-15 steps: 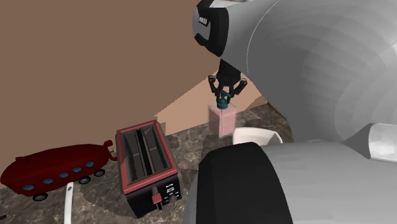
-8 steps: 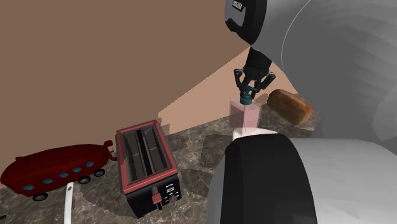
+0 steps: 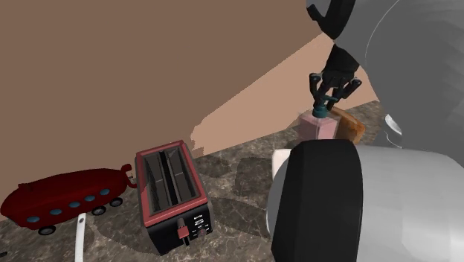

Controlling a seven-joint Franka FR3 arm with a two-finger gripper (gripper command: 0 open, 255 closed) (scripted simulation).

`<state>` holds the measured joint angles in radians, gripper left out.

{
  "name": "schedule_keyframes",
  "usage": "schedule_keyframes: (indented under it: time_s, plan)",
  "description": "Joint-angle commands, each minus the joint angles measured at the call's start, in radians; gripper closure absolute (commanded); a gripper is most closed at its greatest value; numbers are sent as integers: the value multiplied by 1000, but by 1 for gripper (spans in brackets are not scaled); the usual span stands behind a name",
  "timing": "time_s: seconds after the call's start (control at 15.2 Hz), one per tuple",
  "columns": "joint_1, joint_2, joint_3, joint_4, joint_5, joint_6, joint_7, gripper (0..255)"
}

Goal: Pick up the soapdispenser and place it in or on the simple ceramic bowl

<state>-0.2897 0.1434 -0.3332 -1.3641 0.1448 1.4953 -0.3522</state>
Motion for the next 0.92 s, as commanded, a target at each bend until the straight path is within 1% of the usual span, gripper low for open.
schedule_keyframes:
  time_s: [0.0,0.86]
  plan:
    - [-6,4,-4,-9,2,11,-12,255]
    - [9,-40,2,-242,-13,203,-20,255]
